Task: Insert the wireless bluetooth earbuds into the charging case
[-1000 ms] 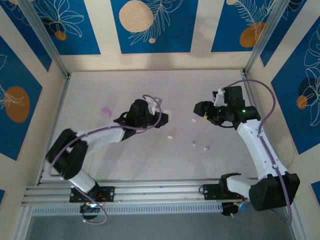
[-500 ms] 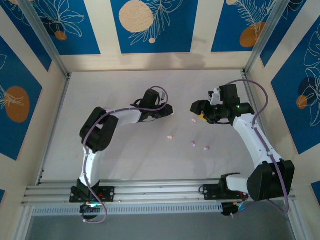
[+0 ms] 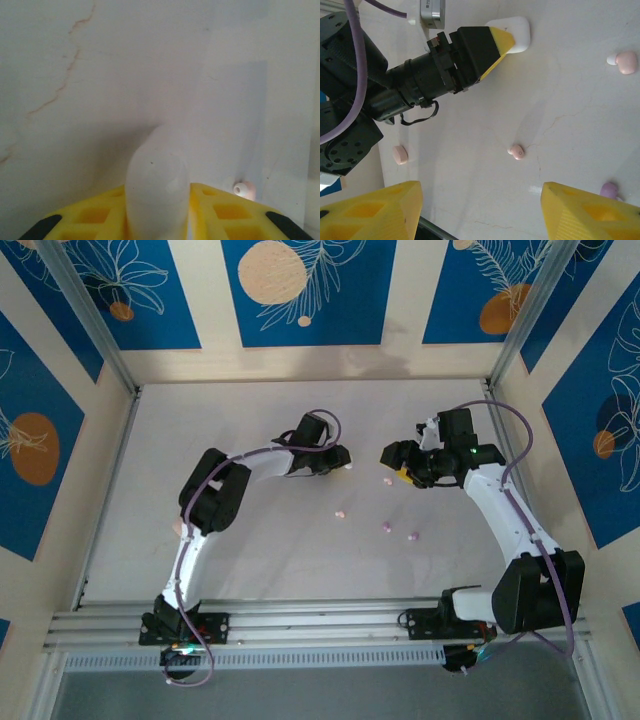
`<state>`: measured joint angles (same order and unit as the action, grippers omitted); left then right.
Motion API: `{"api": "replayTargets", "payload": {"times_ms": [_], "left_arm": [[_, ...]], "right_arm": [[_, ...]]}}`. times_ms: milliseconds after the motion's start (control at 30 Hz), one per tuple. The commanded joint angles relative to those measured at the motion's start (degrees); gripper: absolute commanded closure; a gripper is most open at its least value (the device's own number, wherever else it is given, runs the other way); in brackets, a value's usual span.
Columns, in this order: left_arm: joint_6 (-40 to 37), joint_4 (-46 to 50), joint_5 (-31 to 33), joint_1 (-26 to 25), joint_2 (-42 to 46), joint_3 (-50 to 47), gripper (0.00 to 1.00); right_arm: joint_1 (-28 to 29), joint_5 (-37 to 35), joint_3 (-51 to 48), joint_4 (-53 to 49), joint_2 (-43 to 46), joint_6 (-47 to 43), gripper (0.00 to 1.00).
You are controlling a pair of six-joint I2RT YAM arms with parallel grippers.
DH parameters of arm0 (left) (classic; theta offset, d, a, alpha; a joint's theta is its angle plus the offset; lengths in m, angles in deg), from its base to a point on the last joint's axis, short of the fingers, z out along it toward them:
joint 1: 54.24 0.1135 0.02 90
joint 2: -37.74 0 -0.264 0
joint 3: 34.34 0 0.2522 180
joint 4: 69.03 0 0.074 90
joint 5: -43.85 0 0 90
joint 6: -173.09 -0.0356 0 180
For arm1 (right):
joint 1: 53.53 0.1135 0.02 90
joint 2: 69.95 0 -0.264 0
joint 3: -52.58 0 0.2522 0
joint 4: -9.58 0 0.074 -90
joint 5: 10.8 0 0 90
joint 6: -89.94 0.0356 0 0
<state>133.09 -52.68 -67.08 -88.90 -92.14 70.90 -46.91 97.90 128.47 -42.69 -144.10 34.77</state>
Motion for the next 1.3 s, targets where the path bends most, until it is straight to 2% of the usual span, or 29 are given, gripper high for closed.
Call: {"api": "replayTargets", "payload": {"times_ms": [0, 200, 233, 300, 467, 567, 767, 867, 1000, 1100, 1267], "left_arm": [[0.4, 3.8, 2.3, 0.9, -0.5, 1.6, 0.63], [-2.7, 8.1, 6.1, 1.3, 1.4, 1.2, 0.51], [-3.6, 9.0, 7.0, 1.3, 2.0, 1.2, 0.46], [-5.5, 10.9, 8.6, 1.4, 3.4, 1.1, 0.42], [-10.4, 16.2, 15.3, 1.6, 8.8, -0.9, 0.37], [-13.4, 18.5, 20.6, 1.7, 14.8, -4.8, 0.36], [-15.7, 18.9, 31.0, 3.3, 35.6, -24.5, 0.36], [-14.8, 20.9, 34.1, 5.8, 47.0, -34.4, 0.34], [-13.9, 25.3, 36.2, 11.5, 60.2, -44.9, 0.28], [-13.1, 28.3, 36.6, 16.4, 66.5, -49.3, 0.22], [-10.3, 29.5, 35.7, 24.7, 71.6, -53.7, 0.13]], "right_arm": [[-0.4, 2.1, -0.5, -0.4, 0.0, -0.1, 0.35], [-0.6, 2.4, -0.4, -0.6, 0.3, -0.1, 0.35], [-0.6, 2.5, -0.3, -0.6, 0.3, -0.1, 0.36], [-0.6, 2.5, -0.3, -0.8, 0.5, -0.1, 0.36], [-0.6, 3.0, -0.3, -0.7, 1.2, 0.1, 0.35], [-0.7, 3.8, -0.4, -0.4, 1.6, 0.1, 0.35], [-0.6, 6.5, -1.8, 1.2, 3.3, -0.4, 0.35], [-0.5, 9.5, -3.5, 3.6, 3.7, 0.0, 0.34], [0.5, 11.4, -4.3, 5.1, 3.5, 0.4, 0.34], [1.3, 11.7, -3.9, 4.9, 3.0, 0.3, 0.34], [3.1, 11.8, -3.2, 3.8, 2.6, -0.3, 0.33]]}}
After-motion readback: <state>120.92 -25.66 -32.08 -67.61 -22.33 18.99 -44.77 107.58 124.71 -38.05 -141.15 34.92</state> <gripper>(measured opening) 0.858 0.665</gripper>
